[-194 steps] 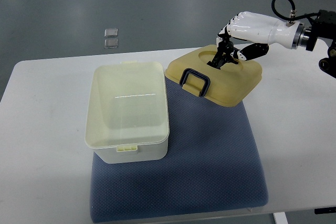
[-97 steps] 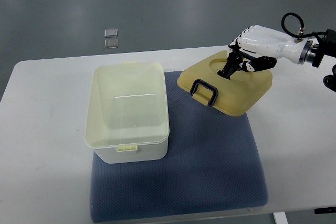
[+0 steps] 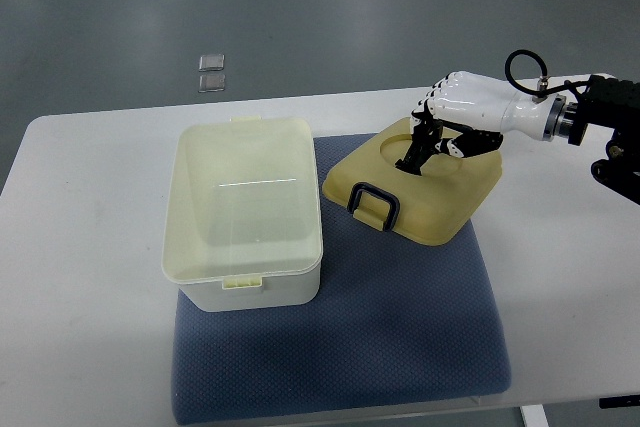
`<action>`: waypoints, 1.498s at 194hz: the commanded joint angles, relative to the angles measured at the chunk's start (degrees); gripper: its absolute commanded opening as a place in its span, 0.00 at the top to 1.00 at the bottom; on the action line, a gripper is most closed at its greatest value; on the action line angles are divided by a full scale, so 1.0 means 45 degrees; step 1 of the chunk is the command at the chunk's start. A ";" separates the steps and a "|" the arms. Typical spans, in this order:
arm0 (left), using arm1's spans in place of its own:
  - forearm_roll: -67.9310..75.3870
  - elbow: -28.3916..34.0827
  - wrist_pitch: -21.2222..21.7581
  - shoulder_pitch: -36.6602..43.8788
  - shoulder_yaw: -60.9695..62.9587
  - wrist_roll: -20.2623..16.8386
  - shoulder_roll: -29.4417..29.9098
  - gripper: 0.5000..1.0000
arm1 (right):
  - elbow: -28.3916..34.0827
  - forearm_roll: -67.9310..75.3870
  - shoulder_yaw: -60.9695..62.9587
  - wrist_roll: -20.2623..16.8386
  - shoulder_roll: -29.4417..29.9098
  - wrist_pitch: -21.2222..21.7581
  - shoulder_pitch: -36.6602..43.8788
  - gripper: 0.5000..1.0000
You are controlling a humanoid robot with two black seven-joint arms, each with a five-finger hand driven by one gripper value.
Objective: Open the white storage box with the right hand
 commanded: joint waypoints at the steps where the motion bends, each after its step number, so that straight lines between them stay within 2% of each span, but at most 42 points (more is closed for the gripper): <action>1: 0.0013 0.0005 0.0015 0.0000 0.0000 -0.0004 0.0000 0.00 | 0.0028 -0.0037 0.0000 0.0000 0.0306 0.0001 -0.0003 0.72; 2: -0.0006 -0.0014 0.0015 0.0000 0.0000 -0.0004 0.0000 0.00 | 0.0028 -0.0056 0.0000 0.0000 0.0345 0.0001 -0.0003 0.66; 3: -0.0006 -0.0015 0.0015 0.0000 0.0000 -0.0004 0.0000 0.00 | 0.0028 -0.0057 0.0000 0.0000 0.0345 0.0001 -0.0003 0.66; 4: -0.0006 0.0005 0.0015 0.0000 0.0000 -0.0004 0.0000 0.00 | 0.0009 -0.0037 0.0000 0.0000 0.0364 0.0001 -0.0003 0.61; 6: -0.0006 0.0005 0.0015 0.0000 0.0000 -0.0004 0.0000 0.00 | 0.0028 -0.0037 0.0000 0.0000 0.0384 0.0001 -0.0003 0.57; 18: 0.0013 0.0005 0.0014 0.0000 0.0000 -0.0004 0.0000 0.00 | 0.0008 -0.0037 0.0000 0.0000 0.0520 0.0001 -0.0003 0.41; 46: 0.0013 0.0005 -0.0005 0.0000 0.0000 -0.0004 0.0000 0.00 | -0.0011 -0.0037 -0.0078 0.0000 0.0560 0.0020 -0.0003 0.19; 114: -0.0006 0.0005 -0.0005 0.0000 0.0000 -0.0004 0.0000 0.00 | -0.0031 -0.0037 -0.0234 0.0000 0.0365 0.0079 0.0017 0.19; 149: -0.0006 0.0005 0.0015 0.0000 0.0000 -0.0004 0.0000 0.00 | 0.0008 0.0197 0.0020 0.0000 0.0072 0.0255 0.0642 0.19; 171: -0.0006 0.0005 -0.0005 0.0000 0.0000 -0.0004 0.0000 0.00 | 0.0321 0.0510 0.1016 0.0000 -0.0007 0.1114 0.1267 0.20; 194: -0.0006 -0.0015 -0.0005 0.0000 0.0000 -0.0004 0.0000 0.00 | 0.0770 0.1174 0.3340 0.0000 0.0306 0.2852 0.1267 0.19; 207: 0.0013 0.0005 0.0015 0.0000 0.0000 -0.0004 0.0000 0.00 | 0.0829 0.1817 0.4939 0.0000 0.0910 0.3672 0.1131 0.19; 232: -0.0006 0.0005 -0.0005 0.0000 0.0000 -0.0004 0.0000 0.00 | 0.0829 0.3791 0.7539 -0.0024 0.2200 0.4552 0.0427 0.19; 271: 0.0013 0.0005 -0.0005 0.0000 0.0000 -0.0004 0.0000 0.00 | 0.0712 0.8027 1.0156 -0.4924 0.3997 0.4532 -0.0744 0.19; 291: -0.0006 0.0005 0.0014 0.0000 0.0000 -0.0004 0.0000 0.00 | 0.0517 1.0293 1.0547 -0.6643 0.4310 0.4513 -0.1174 0.19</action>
